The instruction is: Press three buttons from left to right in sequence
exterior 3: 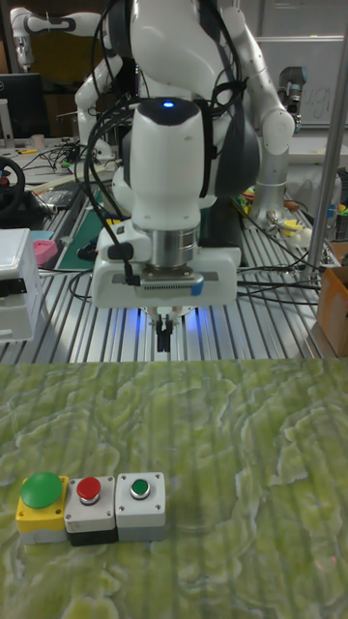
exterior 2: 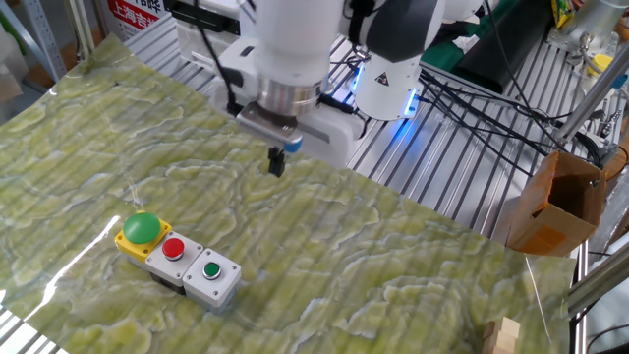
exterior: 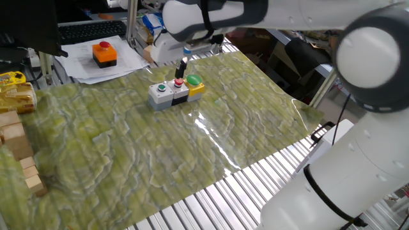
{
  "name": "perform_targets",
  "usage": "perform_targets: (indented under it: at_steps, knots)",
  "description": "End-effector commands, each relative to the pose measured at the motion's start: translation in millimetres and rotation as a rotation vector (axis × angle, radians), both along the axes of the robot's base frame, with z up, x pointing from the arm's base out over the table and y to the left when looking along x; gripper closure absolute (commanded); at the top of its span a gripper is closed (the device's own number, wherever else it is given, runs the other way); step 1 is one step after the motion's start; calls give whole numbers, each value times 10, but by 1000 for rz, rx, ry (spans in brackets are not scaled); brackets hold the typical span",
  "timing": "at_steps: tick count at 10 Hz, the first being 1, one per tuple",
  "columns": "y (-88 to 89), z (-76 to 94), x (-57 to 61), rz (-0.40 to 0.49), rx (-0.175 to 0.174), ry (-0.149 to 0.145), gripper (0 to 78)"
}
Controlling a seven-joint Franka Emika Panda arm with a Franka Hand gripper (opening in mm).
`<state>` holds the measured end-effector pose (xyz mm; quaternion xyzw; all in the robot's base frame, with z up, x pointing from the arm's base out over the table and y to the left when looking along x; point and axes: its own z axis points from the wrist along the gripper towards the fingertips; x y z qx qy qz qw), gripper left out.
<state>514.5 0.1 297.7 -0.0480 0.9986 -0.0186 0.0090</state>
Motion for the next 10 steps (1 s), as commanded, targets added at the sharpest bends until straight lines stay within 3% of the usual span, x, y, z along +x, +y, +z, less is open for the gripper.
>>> perform_targets:
  at_steps: [1,2,6,8,10]
  knots:
    - [-193,129,584,63,39,5,776]
    - [-309,223,707,82,45,27,776]
    - [-802,491,1078,132,43,32,776]
    - [-1022,554,1206,147,54,38,776]
    - [-1107,623,1262,146,34,47,776]
